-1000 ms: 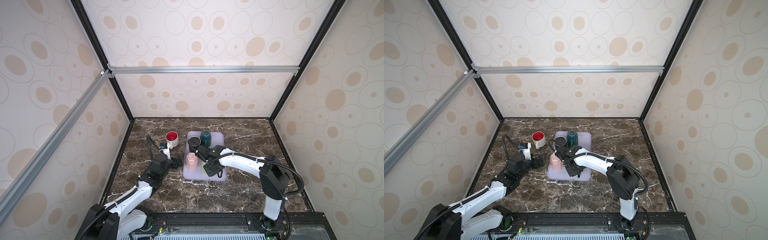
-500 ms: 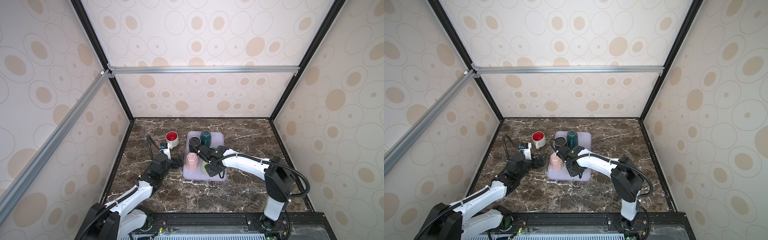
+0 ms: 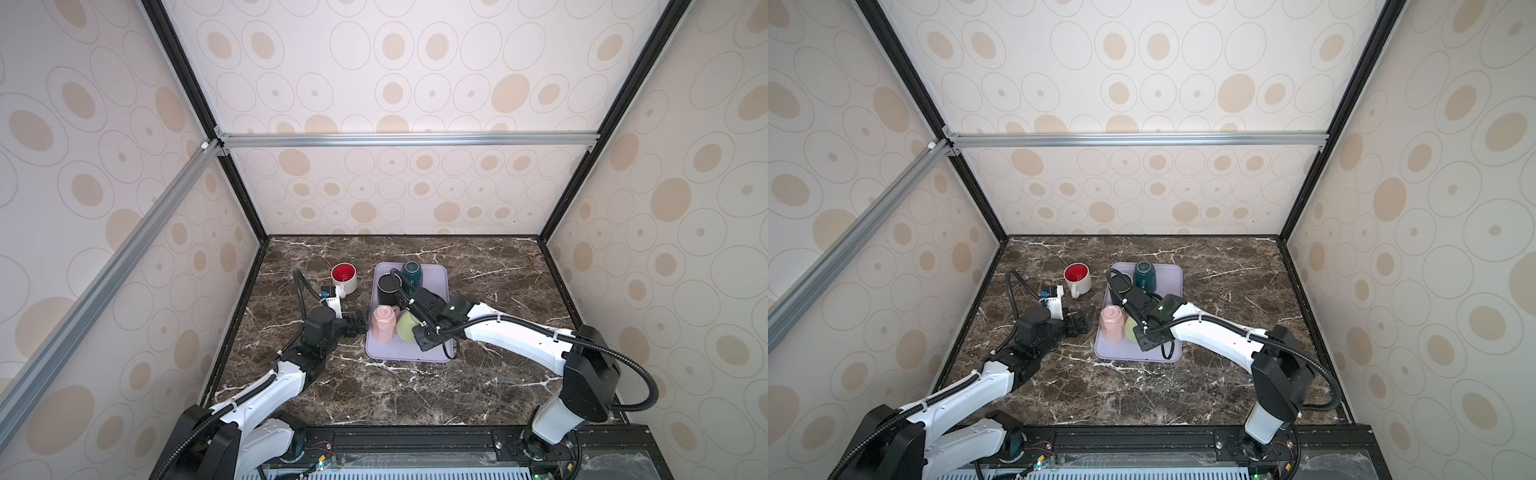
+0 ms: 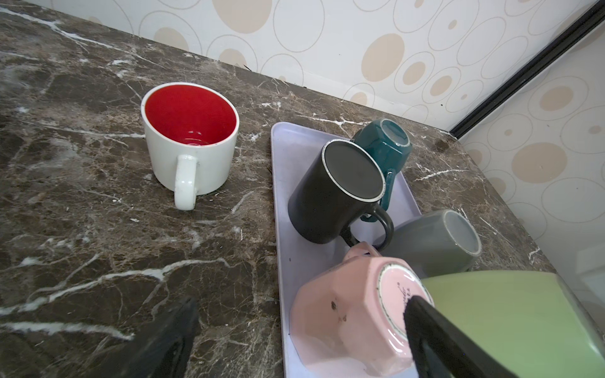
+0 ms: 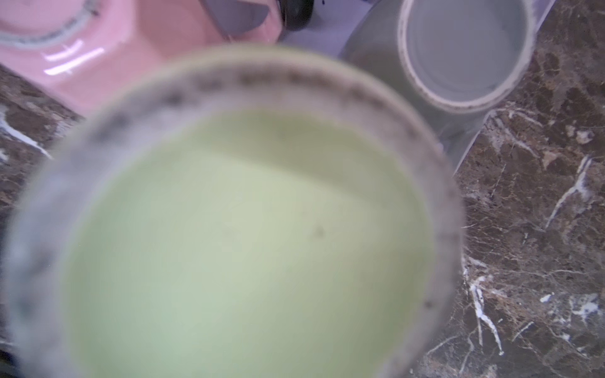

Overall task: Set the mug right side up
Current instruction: 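Lift the light-green mug with the right gripper and tilt it toward the left gripper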

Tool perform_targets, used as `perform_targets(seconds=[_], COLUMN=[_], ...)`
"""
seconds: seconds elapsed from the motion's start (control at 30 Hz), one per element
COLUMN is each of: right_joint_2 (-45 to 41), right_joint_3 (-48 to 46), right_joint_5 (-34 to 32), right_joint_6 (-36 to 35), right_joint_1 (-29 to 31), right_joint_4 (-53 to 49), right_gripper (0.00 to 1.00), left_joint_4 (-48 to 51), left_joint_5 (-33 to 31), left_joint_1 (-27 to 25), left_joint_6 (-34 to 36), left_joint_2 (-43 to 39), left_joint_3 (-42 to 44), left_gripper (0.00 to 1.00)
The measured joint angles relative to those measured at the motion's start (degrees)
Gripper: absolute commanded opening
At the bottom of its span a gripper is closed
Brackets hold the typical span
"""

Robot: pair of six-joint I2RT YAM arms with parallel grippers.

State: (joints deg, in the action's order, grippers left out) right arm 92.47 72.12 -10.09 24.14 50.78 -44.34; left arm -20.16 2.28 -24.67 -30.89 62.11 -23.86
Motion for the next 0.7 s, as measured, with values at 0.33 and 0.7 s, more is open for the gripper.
perform_targets(seconds=[0.33, 0.7], right_joint_2=[-8.2, -15.8], right_joint_3=[-2.7, -9.0], right_joint_5=[2.3, 4.2], right_joint_6=[0.1, 2.3], right_joint_1=[0.0, 0.0], right_joint_4=[4.7, 11.3], right_gripper=[0.0, 0.0], left_joint_4=[-0.6, -0.5], left_joint_5=[1.4, 3.6], left_joint_1=[0.0, 0.0], left_joint_6=[-0.2, -0.7], left_joint_2=[0.0, -2.8], left_joint_3=[0.1, 0.2], left_gripper=[0.98, 0.98])
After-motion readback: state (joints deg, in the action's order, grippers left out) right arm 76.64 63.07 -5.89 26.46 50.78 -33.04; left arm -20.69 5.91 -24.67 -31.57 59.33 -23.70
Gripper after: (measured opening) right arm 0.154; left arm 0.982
